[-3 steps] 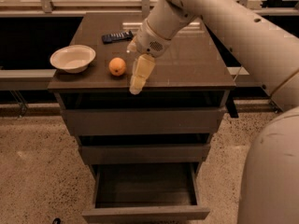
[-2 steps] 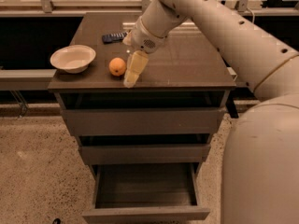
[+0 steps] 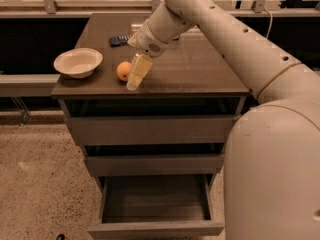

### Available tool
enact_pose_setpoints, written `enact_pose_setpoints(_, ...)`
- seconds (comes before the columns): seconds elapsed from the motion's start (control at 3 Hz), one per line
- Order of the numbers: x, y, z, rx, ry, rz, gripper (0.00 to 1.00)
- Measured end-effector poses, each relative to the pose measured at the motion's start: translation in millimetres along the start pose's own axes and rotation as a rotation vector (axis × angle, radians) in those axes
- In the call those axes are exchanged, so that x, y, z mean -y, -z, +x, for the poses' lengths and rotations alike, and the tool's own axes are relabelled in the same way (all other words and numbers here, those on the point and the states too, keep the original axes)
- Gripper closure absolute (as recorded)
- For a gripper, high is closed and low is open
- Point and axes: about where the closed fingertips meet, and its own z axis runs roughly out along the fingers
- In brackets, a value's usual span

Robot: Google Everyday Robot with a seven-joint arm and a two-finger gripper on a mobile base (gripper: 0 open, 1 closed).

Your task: Place orange into bottom drawer

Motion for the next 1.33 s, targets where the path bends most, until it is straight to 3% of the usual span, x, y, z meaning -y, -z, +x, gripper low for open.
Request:
enact_pose_setpoints(0.33,-1,-4,1,0.007,-0.008,-0.010,0.00)
enact_pose_setpoints(0.67,-4,-15,6,0.069,-0.074,-0.005,0.00)
enact_pose_setpoints(1.0,-3,-15,5,0.075,-0.076,0.001,0.00)
enact_pose_setpoints(1.33,-4,-20,5,0.075,-0.075,-0.006,0.25)
